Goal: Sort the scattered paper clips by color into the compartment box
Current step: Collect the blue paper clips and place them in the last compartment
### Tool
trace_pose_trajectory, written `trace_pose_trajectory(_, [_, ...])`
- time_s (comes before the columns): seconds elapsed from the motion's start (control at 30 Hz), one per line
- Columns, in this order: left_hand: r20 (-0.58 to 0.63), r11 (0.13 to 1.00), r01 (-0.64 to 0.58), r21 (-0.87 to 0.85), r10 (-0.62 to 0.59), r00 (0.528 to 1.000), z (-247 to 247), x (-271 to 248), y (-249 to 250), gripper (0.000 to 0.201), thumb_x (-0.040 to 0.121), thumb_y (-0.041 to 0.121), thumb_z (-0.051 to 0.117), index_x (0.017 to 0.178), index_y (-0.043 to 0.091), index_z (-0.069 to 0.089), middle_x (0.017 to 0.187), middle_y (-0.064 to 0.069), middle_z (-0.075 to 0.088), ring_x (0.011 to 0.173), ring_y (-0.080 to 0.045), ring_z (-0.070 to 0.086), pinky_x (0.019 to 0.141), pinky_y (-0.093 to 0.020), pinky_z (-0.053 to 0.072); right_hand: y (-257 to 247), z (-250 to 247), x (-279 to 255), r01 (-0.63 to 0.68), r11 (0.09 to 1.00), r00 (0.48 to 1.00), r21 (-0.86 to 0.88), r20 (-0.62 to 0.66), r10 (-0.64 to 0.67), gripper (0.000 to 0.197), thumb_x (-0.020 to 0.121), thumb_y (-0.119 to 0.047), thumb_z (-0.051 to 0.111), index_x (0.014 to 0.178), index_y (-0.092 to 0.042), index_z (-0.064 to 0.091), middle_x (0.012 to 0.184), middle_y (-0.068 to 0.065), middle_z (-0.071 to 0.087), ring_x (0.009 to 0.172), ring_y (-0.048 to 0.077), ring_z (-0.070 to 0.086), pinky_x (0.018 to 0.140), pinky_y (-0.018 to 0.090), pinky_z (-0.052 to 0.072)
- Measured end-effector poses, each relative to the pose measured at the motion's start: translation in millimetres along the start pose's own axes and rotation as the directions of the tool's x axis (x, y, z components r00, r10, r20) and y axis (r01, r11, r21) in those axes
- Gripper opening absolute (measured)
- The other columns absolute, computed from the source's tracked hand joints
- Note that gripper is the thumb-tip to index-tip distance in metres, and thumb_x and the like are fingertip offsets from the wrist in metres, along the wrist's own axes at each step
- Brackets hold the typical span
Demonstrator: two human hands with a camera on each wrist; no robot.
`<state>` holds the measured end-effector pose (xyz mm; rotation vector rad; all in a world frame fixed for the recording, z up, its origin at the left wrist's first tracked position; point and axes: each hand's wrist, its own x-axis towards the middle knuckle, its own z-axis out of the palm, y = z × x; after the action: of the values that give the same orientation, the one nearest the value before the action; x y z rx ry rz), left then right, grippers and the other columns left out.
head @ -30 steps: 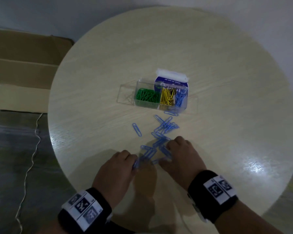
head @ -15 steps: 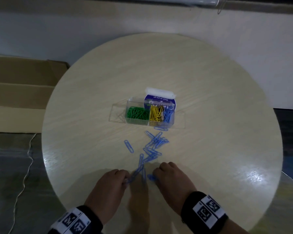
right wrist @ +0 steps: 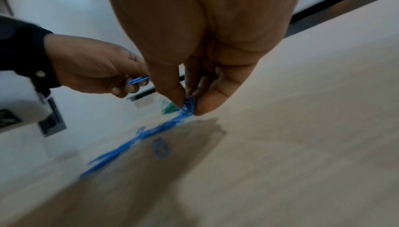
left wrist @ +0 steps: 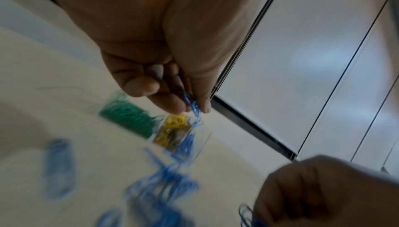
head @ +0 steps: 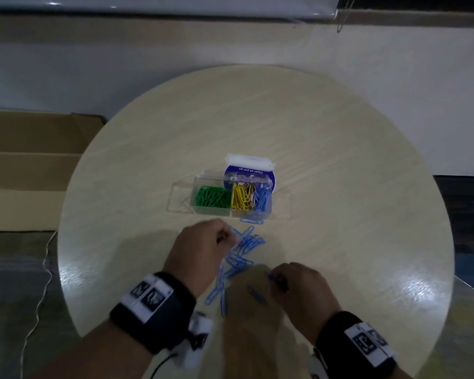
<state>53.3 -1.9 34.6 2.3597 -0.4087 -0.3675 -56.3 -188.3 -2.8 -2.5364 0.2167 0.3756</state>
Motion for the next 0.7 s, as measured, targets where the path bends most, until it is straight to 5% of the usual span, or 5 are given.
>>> trace_pose_trajectory(0.07, [-0.069, 0.999, -0.039, -0.019, 0.037, 0.997, 2.1, 28.6, 18.6, 0.022, 0.088, 0.037, 0.068, 0.071, 0.023, 0.063, 0.053, 0.014, 0.053, 0.053, 0.005, 0.052, 0.051, -0.011, 0.034, 3.5, -15.2, 3.0, -0.011, 0.998, 0.996, 0.058, -0.090, 0.017, 0.020, 0.072, -0.038, 0.053, 0.077, -0.023, 0.065, 0.071, -0.002, 0.065, 0.069, 0.021, 0.062, 0.061, 0.029, 0.045])
trace_pose_trajectory(0.13, [-0.121, 0.997, -0.070, -0.015, 0.068, 0.990, 4.8, 53.3, 30.5, 0.027, 0.088, 0.038, 0.067, 0.070, 0.019, 0.061, 0.055, 0.008, 0.055, 0.052, -0.002, 0.053, 0.051, -0.019, 0.038, 4.7, -27.3, 6.1, -0.019, 0.995, 0.988, 0.100, -0.148, 0.034, 0.007, 0.072, -0.029, 0.063, 0.078, -0.025, 0.066, 0.070, -0.004, 0.065, 0.065, 0.018, 0.062, 0.060, 0.029, 0.048])
trace_pose_trajectory(0.3, [-0.094, 0.993, -0.080, 0.091, 0.089, 0.992, 22.9, 90.9, 40.5, 0.034, 0.095, 0.042, 0.055, 0.076, 0.016, 0.066, 0.063, 0.000, 0.060, 0.062, -0.022, 0.058, 0.059, -0.028, 0.039, 6.8, -49.2, 17.5, -0.035, 0.968, 0.962, 0.247, -0.255, 0.100, 0.013, 0.073, -0.022, 0.074, 0.084, -0.027, 0.067, 0.066, -0.012, 0.068, 0.060, 0.003, 0.062, 0.059, 0.024, 0.050])
trace_pose_trajectory(0.5, [-0.193, 0.989, -0.054, -0.135, 0.027, 0.981, 20.2, 78.1, 33.4, 0.028, 0.101, 0.034, 0.045, 0.106, 0.022, 0.070, 0.076, 0.006, 0.069, 0.057, -0.003, 0.059, 0.062, -0.028, 0.054, -5.6, -63.1, 53.2, -0.045, 0.927, 0.951, 0.371, -0.267, 0.153, 0.011, 0.072, -0.023, 0.073, 0.080, -0.026, 0.066, 0.065, -0.007, 0.068, 0.058, 0.009, 0.062, 0.060, 0.034, 0.053])
trace_pose_trajectory(0.7, [-0.246, 0.996, 0.029, -0.084, -0.049, 0.968, -7.6, 29.5, -8.0, 0.023, 0.099, 0.036, 0.049, 0.088, 0.025, 0.067, 0.073, 0.009, 0.065, 0.063, -0.006, 0.059, 0.062, -0.028, 0.049, -30.5, -70.9, 109.8, -0.045, 0.948, 0.956, 0.316, -0.262, 0.133, 0.013, 0.076, -0.029, 0.068, 0.087, -0.022, 0.065, 0.079, -0.002, 0.070, 0.068, 0.020, 0.066, 0.070, 0.037, 0.055])
